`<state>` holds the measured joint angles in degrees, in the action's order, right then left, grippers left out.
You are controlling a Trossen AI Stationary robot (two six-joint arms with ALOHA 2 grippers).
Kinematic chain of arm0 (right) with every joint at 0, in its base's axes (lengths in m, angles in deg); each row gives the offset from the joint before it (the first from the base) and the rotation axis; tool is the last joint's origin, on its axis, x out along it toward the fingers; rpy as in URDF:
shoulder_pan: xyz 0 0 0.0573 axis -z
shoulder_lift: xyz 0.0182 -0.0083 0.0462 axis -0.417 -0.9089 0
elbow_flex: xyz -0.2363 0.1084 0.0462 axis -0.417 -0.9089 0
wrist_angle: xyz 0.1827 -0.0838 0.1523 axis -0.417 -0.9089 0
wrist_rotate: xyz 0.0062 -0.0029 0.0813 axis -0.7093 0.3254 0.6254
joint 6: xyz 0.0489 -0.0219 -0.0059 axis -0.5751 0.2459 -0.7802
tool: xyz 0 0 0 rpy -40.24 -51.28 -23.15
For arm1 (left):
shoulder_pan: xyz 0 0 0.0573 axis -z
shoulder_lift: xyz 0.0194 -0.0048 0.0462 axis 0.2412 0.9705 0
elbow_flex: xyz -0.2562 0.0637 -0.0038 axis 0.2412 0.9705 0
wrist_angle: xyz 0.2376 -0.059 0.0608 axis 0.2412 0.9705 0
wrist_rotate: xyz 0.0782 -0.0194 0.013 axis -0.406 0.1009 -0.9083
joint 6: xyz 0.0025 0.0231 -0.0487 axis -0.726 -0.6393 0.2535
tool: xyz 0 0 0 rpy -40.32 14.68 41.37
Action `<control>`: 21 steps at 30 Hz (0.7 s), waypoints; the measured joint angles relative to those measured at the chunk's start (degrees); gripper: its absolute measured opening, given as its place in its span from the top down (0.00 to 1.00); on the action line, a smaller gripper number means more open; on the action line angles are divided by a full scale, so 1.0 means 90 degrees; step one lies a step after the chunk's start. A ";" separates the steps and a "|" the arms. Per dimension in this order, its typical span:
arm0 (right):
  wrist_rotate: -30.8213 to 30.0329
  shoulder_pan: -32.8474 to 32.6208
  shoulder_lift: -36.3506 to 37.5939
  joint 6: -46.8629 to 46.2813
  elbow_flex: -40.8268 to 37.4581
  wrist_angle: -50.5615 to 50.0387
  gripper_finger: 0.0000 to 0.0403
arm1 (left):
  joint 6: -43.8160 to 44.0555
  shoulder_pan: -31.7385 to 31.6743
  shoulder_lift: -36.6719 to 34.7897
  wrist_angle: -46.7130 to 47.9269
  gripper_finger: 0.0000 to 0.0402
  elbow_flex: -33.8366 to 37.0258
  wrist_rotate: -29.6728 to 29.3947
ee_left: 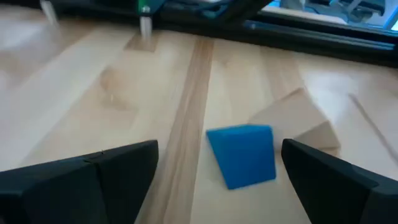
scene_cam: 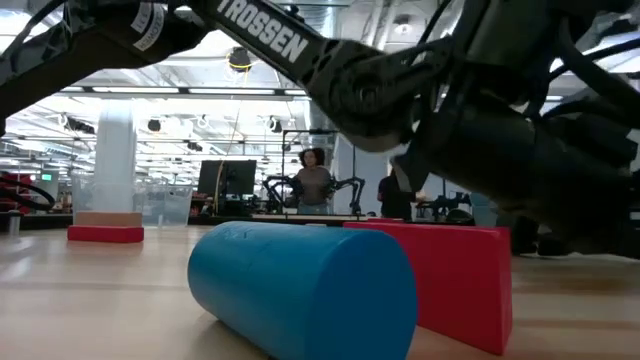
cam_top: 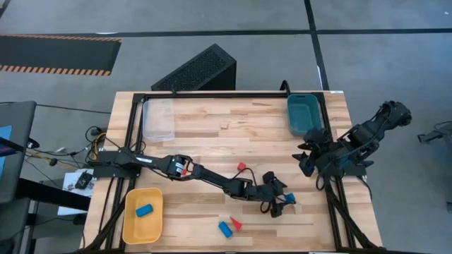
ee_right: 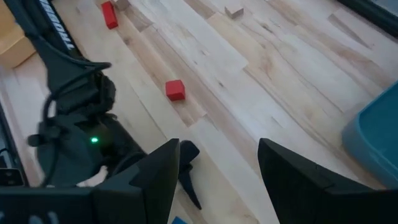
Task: Sort & place blocks by color
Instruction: Put the top blue block into the yellow bin
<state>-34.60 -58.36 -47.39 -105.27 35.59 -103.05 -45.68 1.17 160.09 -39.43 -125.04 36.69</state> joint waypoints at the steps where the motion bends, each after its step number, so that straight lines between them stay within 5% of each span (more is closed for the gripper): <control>1: 0.0048 0.0000 0.0000 0.0000 0.0000 0.0027 0.39 | 0.0066 0.0009 0.0025 -0.0125 0.19 0.0000 -0.0028; 21: 0.0093 0.0054 0.0015 0.0023 0.0000 0.0059 0.39 | -0.0745 0.0023 0.0122 -0.0063 0.40 -0.0012 -0.0084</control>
<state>-33.77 -57.88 -47.26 -105.07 35.59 -102.51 -52.39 1.38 161.19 -39.99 -125.14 35.93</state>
